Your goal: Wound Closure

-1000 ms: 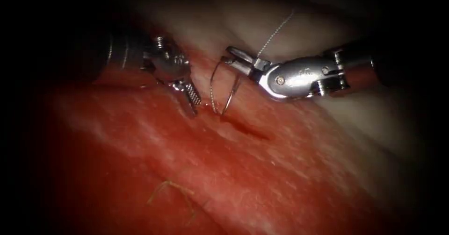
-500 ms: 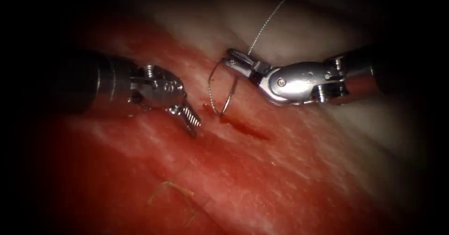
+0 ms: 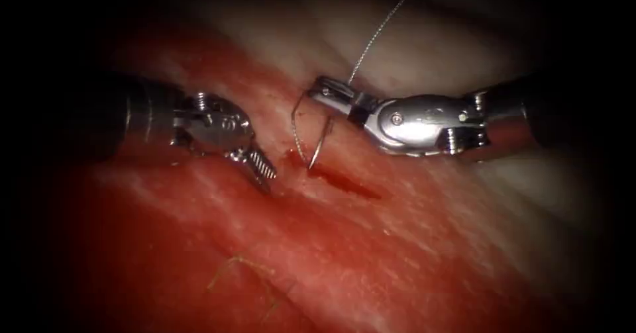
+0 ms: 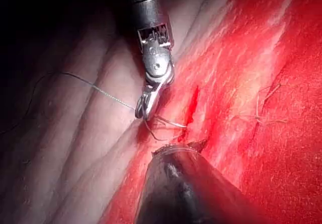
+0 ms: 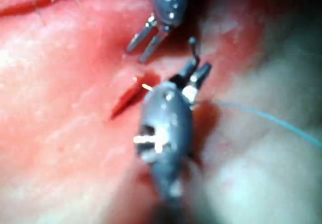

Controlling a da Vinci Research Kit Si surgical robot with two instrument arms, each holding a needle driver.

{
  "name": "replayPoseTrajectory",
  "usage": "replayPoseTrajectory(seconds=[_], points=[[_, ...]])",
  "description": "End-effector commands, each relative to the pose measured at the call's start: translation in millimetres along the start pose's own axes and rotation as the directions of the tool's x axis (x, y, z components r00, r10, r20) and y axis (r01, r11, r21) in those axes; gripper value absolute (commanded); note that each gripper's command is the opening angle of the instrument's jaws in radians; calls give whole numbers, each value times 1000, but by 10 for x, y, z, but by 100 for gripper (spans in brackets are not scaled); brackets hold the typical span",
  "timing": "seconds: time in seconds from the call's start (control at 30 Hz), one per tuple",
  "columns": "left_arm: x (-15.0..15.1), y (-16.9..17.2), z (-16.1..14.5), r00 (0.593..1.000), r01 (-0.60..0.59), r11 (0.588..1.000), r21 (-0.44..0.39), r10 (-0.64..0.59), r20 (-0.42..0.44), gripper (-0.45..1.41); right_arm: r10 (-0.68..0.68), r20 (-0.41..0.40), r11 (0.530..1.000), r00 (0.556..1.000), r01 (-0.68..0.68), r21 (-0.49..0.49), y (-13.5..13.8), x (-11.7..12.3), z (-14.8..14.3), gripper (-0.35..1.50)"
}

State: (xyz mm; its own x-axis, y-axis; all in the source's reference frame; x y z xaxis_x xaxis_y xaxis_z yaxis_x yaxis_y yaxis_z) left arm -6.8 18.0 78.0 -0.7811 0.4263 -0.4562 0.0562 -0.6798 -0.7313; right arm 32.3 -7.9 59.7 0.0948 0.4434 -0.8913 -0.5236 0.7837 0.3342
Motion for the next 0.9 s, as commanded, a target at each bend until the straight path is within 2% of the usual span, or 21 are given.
replayPoseTrajectory(seconds=[0.03,0.3,0.37,0.47,0.7,0.9], points=[[1,-2,8,1000,2,1000,0,-2,0,2,9,5,1000,1000,-9,4,-8,-5,5,-35],[2,9,13,1000,-3,1000,9,3,0,4,37,11,999,999,-37,-24,5,2,0,-35],[2,12,15,1000,-1,1000,12,1,1,5,63,8,998,998,-63,-26,7,4,0,-35],[3,18,18,1000,3,1000,16,-3,1,7,174,1,984,985,-174,-27,5,5,0,-35],[5,23,18,1000,7,1000,18,-7,0,10,200,31,979,979,-198,-41,2,3,3,-35],[5,23,18,1000,10,1000,26,-10,-1,14,289,44,957,956,-288,-40,5,1,4,-35]])
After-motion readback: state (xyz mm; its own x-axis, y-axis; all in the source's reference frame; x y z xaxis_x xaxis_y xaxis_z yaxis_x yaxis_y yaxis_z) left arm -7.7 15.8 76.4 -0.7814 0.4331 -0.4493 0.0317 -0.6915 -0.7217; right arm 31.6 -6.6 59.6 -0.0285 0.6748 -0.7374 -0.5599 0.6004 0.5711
